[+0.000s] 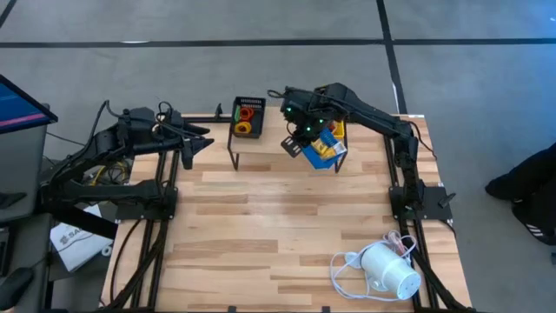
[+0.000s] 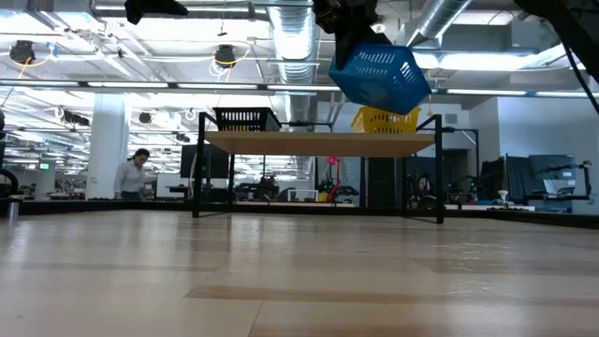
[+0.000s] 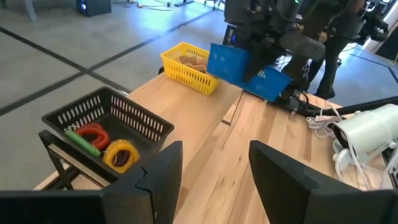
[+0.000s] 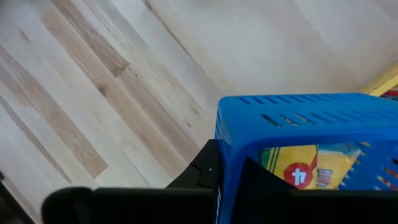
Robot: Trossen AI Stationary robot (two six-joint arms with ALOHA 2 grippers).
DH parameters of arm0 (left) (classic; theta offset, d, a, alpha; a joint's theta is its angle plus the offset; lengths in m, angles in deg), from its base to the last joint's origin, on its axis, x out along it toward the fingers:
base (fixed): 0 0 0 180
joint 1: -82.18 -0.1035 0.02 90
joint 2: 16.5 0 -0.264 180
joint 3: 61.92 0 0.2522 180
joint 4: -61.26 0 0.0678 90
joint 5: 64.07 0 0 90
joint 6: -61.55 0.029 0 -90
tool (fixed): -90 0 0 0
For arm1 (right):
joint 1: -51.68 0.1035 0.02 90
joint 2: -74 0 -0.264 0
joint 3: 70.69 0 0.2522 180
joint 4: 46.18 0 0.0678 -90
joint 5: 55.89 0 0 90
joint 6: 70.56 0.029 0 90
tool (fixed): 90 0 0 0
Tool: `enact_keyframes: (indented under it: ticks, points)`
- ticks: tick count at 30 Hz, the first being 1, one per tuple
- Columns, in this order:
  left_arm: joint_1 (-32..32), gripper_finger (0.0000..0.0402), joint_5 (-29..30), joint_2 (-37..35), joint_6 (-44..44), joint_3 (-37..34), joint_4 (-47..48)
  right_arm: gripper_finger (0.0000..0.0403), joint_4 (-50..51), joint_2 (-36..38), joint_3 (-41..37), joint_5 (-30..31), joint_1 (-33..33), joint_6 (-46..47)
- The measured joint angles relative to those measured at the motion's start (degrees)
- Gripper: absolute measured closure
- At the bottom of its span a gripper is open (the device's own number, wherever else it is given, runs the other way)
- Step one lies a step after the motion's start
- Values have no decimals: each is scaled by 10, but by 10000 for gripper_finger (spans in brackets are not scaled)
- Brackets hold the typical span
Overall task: Pick & Place Office Desk Supplies
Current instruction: Put the blue bin on the shelf
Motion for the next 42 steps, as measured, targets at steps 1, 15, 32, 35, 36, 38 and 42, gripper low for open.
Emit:
enact_keyframes:
  ticks: [1, 15, 32, 35, 36, 38, 42]
  points:
    - [0, 220, 0, 0, 0, 0, 2, 403, 0, 0, 0, 0, -5, -10]
    - [0, 220, -11, 26, -5, -1, 9, 403, 0, 0, 1, -23, 23, -19]
    - [64, 220, -25, 80, -13, -1, -33, 403, 0, 0, 1, -14, 68, 24]
    - [81, 220, -25, 83, -13, -1, -32, 403, 0, 0, 1, -14, 86, 23]
    - [87, 220, -25, 83, -11, -1, -32, 403, 0, 0, 1, -15, 93, 24]
    - [98, 220, -30, 82, -2, -1, -31, 403, 0, 0, 1, -15, 107, 24]
    - [116, 220, -52, 82, 4, -1, -30, 403, 0, 0, 1, -14, 142, 28]
